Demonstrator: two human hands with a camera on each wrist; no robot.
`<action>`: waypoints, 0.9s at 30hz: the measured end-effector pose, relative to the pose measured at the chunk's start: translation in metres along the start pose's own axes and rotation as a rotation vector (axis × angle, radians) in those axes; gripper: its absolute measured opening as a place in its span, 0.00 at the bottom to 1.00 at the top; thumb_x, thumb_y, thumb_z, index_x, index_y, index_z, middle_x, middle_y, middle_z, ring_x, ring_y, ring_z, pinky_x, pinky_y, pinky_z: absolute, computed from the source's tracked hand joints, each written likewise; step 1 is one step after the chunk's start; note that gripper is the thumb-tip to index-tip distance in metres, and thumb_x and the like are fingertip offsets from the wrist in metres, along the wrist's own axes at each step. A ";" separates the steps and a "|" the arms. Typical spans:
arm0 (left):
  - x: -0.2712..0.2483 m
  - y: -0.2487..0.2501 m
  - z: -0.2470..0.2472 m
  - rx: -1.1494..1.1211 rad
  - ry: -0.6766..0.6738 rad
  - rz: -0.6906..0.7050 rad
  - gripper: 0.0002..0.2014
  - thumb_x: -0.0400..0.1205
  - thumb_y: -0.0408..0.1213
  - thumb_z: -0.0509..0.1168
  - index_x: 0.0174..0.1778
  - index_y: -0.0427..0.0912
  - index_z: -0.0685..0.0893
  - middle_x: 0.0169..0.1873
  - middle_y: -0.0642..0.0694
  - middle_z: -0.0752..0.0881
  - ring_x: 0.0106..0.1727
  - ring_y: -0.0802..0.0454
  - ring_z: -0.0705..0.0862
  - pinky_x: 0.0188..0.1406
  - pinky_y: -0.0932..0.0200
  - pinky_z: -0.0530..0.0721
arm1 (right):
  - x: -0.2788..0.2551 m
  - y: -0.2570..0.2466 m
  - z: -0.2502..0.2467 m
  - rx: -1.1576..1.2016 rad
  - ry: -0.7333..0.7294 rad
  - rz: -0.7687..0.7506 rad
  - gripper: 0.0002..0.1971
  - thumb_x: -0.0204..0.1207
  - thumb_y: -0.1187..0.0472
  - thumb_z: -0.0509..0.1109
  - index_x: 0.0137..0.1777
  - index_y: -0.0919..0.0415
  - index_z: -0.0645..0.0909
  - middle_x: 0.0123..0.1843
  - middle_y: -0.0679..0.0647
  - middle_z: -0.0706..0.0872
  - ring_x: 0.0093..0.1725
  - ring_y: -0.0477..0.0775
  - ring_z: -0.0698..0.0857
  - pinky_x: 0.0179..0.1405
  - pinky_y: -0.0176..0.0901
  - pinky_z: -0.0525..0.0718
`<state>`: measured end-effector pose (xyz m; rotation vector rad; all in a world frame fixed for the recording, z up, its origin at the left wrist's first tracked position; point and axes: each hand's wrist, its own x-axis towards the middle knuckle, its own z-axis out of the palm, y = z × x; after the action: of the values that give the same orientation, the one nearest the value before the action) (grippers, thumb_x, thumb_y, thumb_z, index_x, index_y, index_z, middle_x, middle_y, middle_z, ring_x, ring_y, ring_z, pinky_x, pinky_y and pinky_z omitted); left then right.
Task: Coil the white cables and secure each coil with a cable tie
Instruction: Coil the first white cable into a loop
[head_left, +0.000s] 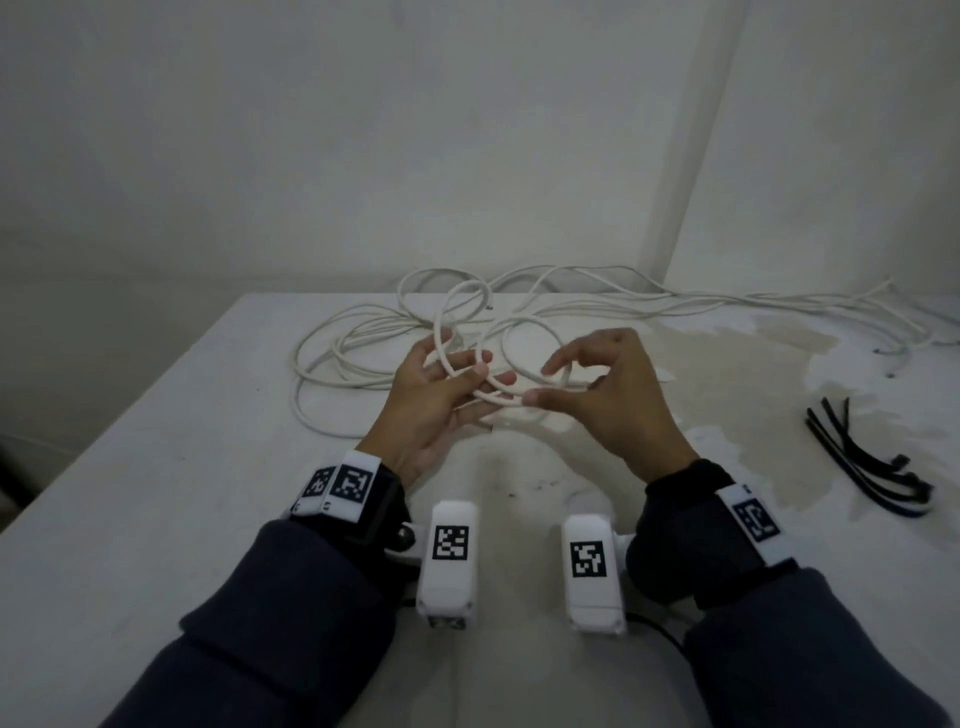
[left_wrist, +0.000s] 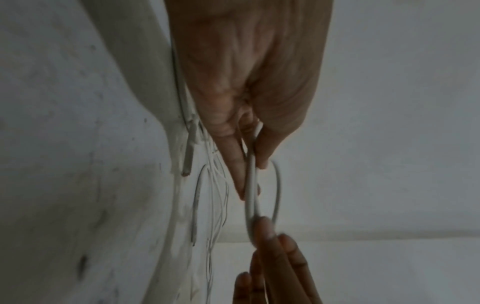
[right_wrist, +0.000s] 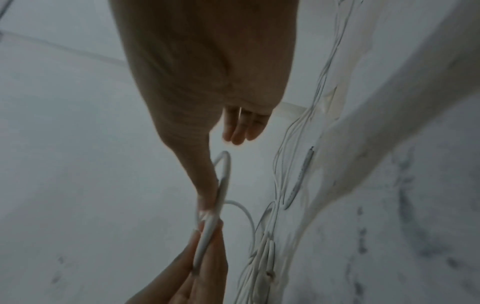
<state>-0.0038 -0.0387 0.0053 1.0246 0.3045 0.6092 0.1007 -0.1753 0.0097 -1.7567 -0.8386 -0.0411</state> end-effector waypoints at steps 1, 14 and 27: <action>0.001 0.000 0.001 -0.057 -0.012 -0.001 0.23 0.81 0.18 0.61 0.72 0.35 0.69 0.48 0.38 0.84 0.41 0.43 0.91 0.38 0.51 0.90 | 0.000 0.000 0.000 0.041 0.054 0.057 0.22 0.54 0.57 0.88 0.43 0.47 0.79 0.53 0.51 0.77 0.49 0.42 0.80 0.40 0.24 0.74; -0.010 -0.008 0.006 0.092 -0.215 -0.207 0.09 0.78 0.19 0.64 0.45 0.37 0.77 0.40 0.40 0.85 0.38 0.53 0.89 0.39 0.67 0.87 | 0.000 -0.004 0.001 0.886 -0.117 0.439 0.18 0.85 0.56 0.61 0.34 0.60 0.82 0.31 0.52 0.85 0.36 0.49 0.85 0.42 0.40 0.85; -0.005 0.001 0.008 0.120 -0.043 -0.004 0.07 0.87 0.30 0.55 0.54 0.35 0.78 0.42 0.41 0.88 0.41 0.48 0.90 0.37 0.56 0.90 | -0.004 -0.010 0.009 0.971 -0.005 0.432 0.15 0.86 0.54 0.59 0.39 0.60 0.76 0.19 0.45 0.62 0.18 0.42 0.62 0.20 0.32 0.66</action>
<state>-0.0045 -0.0470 0.0099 1.1504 0.3080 0.5694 0.0886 -0.1685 0.0131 -0.9667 -0.3451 0.5665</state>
